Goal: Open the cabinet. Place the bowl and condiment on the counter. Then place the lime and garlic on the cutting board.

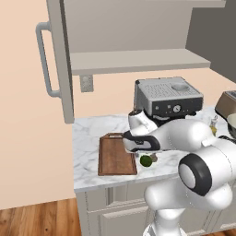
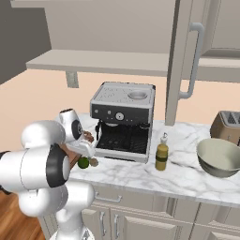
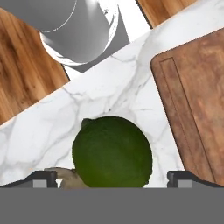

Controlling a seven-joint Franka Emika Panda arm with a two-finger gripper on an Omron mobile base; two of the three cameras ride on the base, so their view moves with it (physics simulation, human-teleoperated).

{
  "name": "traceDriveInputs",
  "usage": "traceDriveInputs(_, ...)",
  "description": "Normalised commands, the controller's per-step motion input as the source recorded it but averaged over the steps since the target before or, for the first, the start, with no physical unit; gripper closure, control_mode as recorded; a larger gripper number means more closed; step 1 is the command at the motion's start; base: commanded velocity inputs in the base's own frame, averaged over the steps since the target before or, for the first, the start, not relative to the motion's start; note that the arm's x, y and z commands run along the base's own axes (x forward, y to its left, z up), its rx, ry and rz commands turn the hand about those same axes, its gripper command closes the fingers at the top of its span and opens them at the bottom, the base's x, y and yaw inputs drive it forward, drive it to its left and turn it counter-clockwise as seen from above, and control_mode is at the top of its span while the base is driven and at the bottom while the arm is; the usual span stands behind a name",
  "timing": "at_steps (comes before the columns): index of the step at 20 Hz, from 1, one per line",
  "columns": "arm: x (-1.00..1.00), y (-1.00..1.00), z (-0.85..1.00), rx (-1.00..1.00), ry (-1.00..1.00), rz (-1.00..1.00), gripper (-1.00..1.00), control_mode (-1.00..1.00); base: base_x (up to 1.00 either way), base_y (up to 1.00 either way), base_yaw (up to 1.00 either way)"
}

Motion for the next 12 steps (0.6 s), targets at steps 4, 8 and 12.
traceDriveInputs(4,-0.19,0.00,-0.06,0.02,0.00,0.00,-1.00,-1.00,0.00,0.00,0.00)
traceDriveInputs(8,-0.16,0.00,-0.05,0.02,0.00,0.00,-1.00,-1.00,0.00,0.00,0.00)
traceDriveInputs(12,-0.06,0.00,-0.07,0.02,0.00,0.00,-1.00,-1.00,0.00,0.00,0.00)
